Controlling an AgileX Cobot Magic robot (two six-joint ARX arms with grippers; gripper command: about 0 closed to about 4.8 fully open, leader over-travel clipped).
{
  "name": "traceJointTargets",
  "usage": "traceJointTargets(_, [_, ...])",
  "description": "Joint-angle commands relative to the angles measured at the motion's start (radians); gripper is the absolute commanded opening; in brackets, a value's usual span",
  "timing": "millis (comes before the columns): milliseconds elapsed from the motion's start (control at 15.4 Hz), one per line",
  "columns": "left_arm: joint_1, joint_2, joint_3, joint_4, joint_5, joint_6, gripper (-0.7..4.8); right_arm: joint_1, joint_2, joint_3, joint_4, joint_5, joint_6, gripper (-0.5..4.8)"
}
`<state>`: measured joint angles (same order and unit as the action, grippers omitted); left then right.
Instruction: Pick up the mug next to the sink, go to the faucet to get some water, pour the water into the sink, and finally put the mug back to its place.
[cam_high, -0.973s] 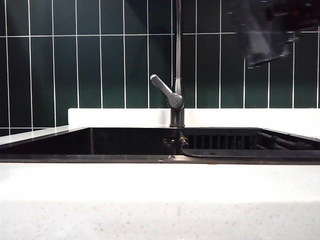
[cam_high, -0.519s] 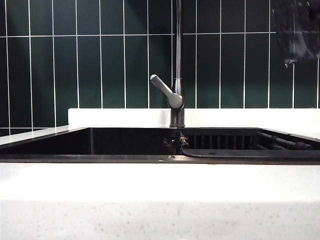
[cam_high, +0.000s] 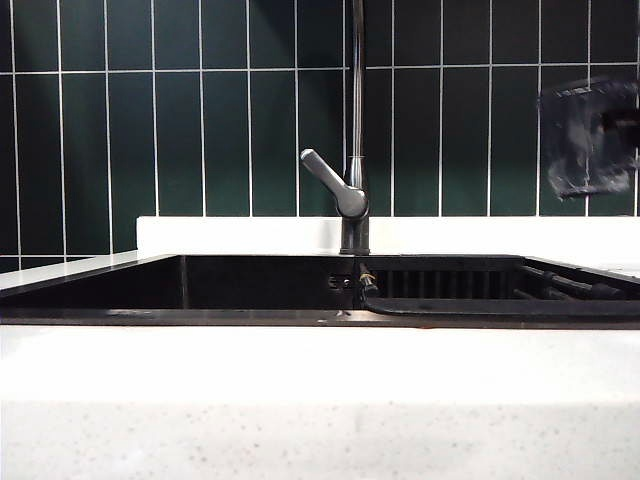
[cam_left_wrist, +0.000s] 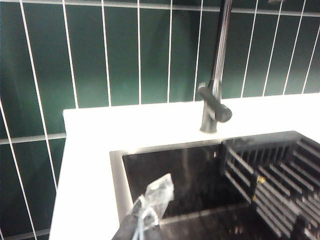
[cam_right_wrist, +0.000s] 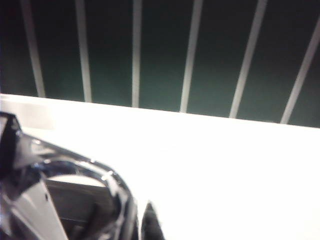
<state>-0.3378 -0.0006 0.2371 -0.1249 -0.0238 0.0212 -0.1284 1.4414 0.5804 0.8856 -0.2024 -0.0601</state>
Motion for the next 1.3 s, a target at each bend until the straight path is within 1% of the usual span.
traceJointTargets(65, [-0.001, 0.001, -0.068, 0.071, 0.001, -0.056, -0.05, -0.06, 0.047, 0.004, 0.094, -0.013, 0.055, -0.06])
traceJointTargets(130, [-0.001, 0.001, -0.088, 0.106, 0.002, -0.058, -0.05, -0.088, 0.066, 0.005, 0.114, -0.03, 0.062, -0.06])
traceJointTargets(324, [-0.001, 0.001, -0.116, 0.116, 0.001, -0.054, -0.05, -0.112, 0.102, 0.01, 0.121, -0.04, 0.069, -0.06])
traceJointTargets(1103, [-0.001, 0.001, -0.175, 0.129, 0.001, -0.036, -0.05, -0.113, 0.25, 0.012, 0.194, -0.04, 0.068, -0.06])
traceJointTargets(1168, [-0.001, 0.001, -0.192, 0.137, 0.002, -0.039, -0.05, -0.114, 0.25, 0.013, 0.202, -0.04, 0.067, -0.06])
traceJointTargets(1233, [-0.001, 0.001, -0.214, 0.162, 0.002, -0.056, -0.05, -0.12, 0.25, 0.013, 0.219, -0.04, 0.067, -0.06])
traceJointTargets(1298, [-0.001, 0.001, -0.229, 0.196, 0.009, -0.056, -0.05, -0.127, 0.25, 0.017, 0.219, -0.04, 0.067, -0.05])
